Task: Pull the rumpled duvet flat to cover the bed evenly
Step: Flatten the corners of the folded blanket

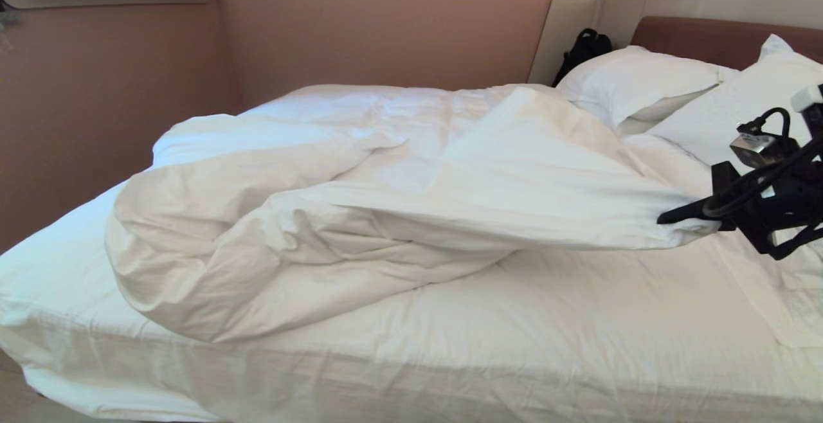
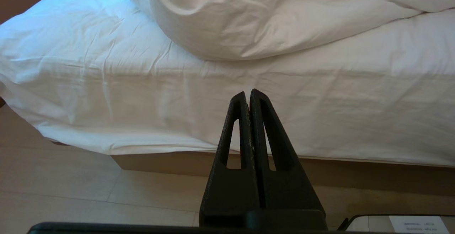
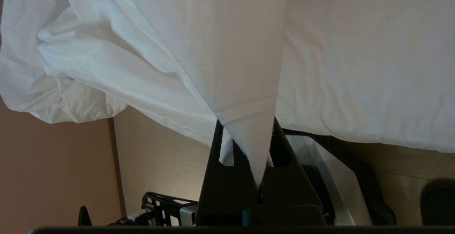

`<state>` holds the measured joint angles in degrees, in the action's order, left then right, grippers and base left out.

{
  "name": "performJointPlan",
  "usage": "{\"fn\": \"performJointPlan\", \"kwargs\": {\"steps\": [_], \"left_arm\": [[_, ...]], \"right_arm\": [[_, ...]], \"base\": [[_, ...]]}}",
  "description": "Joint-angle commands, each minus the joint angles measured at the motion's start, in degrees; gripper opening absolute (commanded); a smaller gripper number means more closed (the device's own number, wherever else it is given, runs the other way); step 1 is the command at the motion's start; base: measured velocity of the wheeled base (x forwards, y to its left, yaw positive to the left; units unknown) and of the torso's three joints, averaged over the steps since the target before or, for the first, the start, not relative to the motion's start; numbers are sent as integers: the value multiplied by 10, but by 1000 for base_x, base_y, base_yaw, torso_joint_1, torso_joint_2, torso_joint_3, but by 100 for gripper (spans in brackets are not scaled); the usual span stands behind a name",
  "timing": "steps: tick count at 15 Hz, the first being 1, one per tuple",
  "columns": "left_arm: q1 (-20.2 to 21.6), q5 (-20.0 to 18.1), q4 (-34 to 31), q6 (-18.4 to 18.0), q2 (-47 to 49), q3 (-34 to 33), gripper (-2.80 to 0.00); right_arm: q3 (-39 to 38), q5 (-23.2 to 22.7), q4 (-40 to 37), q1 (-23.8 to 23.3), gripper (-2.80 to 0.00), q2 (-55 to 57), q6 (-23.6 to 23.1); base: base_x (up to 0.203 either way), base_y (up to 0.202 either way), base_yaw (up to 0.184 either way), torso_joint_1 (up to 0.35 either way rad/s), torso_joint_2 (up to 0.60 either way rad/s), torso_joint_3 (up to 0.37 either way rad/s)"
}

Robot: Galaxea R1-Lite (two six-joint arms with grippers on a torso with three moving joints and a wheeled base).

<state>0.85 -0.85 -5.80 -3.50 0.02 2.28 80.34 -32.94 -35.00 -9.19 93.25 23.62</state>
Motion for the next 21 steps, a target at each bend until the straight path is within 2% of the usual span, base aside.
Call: {"fn": "performJointPlan", "kwargs": {"steps": [1,4,7,10,14,17,21], "left_arm": [[0,0,-1,0,1,0,-280],[0,0,-1,0,1,0,-280],[0,0,-1,0,1,0,-280],[0,0,-1,-1,1,0,-280],[0,0,-1,0,1,0,-280],[0,0,-1,0,1,0,-280],[0,0,-1,0,1,0,-280]], "right_arm": [[-21,-1,-2,-13,-280,-42,-5],[-48,3,-2,-24,-280,-72,-10],[-82,47,2,-28,-280,-86,-18],[-100,55,3,-38,-280,-95,-21],[-108,59,2,-49,-280,-115,-30],[-119,92,3,-51,-280,-128,-36],[-120,97,2,-62,-280,-132,-38]], "base": [[0,0,0,0,0,0],[0,0,0,0,0,0],[0,0,0,0,0,0],[0,0,0,0,0,0],[0,0,0,0,0,0],[0,0,0,0,0,0],[0,0,0,0,0,0]]}}
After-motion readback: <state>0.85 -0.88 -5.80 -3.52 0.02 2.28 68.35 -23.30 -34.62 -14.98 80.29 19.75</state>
